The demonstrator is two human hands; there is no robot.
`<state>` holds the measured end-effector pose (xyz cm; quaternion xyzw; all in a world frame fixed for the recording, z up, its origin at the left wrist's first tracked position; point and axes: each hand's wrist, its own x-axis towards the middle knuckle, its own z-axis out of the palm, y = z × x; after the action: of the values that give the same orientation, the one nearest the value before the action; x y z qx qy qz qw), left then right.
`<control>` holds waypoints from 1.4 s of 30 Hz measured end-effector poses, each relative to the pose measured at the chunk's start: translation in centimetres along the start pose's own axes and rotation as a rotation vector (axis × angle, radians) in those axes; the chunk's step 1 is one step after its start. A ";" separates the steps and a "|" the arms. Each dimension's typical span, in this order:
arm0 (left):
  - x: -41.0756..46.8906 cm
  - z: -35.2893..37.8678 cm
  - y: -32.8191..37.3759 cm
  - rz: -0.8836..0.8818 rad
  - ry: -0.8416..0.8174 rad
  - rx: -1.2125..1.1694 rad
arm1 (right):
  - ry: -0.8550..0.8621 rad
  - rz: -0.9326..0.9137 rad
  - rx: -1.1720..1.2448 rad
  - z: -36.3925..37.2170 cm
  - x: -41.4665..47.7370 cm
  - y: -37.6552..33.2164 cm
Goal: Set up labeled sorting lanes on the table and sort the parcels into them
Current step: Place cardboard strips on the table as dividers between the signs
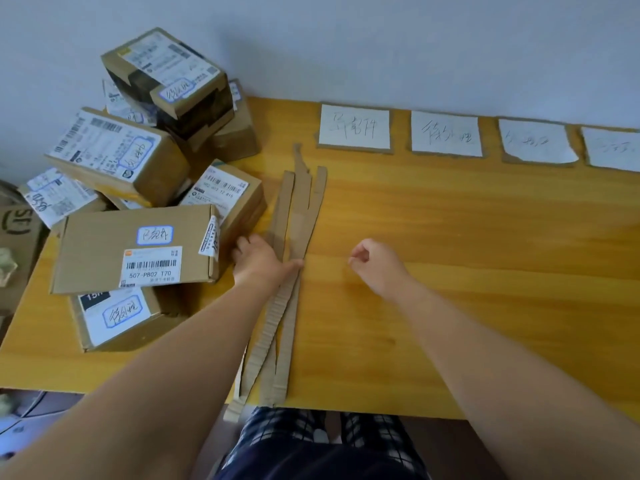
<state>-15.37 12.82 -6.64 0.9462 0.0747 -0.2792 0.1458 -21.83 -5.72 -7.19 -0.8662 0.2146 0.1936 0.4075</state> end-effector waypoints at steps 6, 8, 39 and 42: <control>1.1 0.8 1.5 -0.030 -0.008 -0.159 | 0.023 0.012 0.024 0.0 0.4 0.5; 1.2 0.8 1.6 -0.045 -0.020 -0.230 | 0.023 0.019 0.029 -0.1 0.4 0.7; -4.7 -10.4 6.9 0.358 -0.409 -1.031 | 0.079 -0.136 0.649 -8.2 -2.6 -10.9; -5.4 -11.6 7.9 0.354 -0.440 -1.091 | 0.074 -0.177 0.623 -8.6 -2.8 -12.3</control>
<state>-12.20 8.67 7.47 0.6534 0.0165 -0.3609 0.6652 -16.26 -4.80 7.05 -0.7217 0.2019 0.0507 0.6602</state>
